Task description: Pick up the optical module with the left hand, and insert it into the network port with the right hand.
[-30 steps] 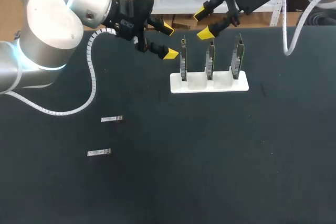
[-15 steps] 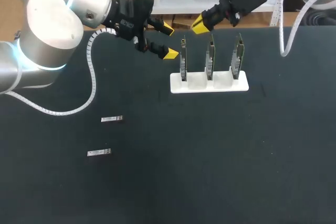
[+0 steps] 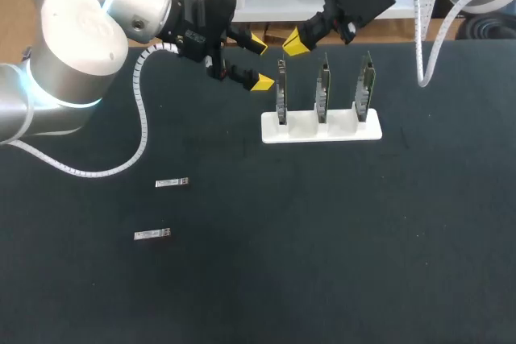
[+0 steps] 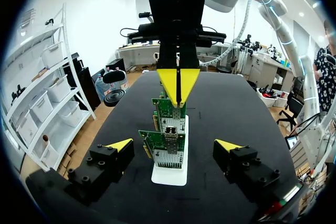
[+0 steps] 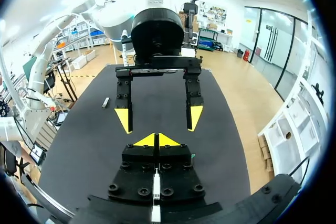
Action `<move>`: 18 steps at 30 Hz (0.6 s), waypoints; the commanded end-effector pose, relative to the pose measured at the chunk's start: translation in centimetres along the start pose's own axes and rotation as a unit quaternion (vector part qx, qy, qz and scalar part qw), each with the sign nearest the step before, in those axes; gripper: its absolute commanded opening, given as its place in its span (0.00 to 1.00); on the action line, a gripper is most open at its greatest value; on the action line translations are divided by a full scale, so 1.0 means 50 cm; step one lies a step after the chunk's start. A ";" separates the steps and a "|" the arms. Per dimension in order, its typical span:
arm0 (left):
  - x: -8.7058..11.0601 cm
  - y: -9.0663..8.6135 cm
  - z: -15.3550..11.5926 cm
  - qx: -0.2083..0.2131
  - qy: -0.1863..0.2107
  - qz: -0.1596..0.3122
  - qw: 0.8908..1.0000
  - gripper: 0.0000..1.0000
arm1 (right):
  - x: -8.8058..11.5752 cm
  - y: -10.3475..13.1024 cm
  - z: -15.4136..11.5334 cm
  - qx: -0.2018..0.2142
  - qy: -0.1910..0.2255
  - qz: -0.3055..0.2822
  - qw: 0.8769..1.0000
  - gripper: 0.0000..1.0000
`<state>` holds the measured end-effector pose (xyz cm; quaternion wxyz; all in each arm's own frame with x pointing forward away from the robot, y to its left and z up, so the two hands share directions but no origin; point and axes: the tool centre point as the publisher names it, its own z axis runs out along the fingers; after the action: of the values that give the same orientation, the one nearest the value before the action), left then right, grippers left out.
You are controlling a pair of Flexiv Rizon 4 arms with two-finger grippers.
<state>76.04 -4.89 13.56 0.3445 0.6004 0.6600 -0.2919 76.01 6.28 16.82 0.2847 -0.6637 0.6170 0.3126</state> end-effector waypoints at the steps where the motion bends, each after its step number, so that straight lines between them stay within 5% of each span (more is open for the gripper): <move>1: 0.000 0.003 0.001 0.002 0.001 0.000 1.000 1.00 | -0.002 -0.010 0.009 -0.005 -0.001 0.000 1.000 0.00; 18: 0.000 0.003 0.001 0.002 0.001 0.000 1.000 1.00 | 0.004 -0.011 0.029 -0.016 -0.002 0.009 1.000 0.00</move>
<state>76.04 -4.89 13.56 0.3445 0.6004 0.6600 -0.2919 76.24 7.18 15.87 0.2735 -0.6620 0.6177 0.3246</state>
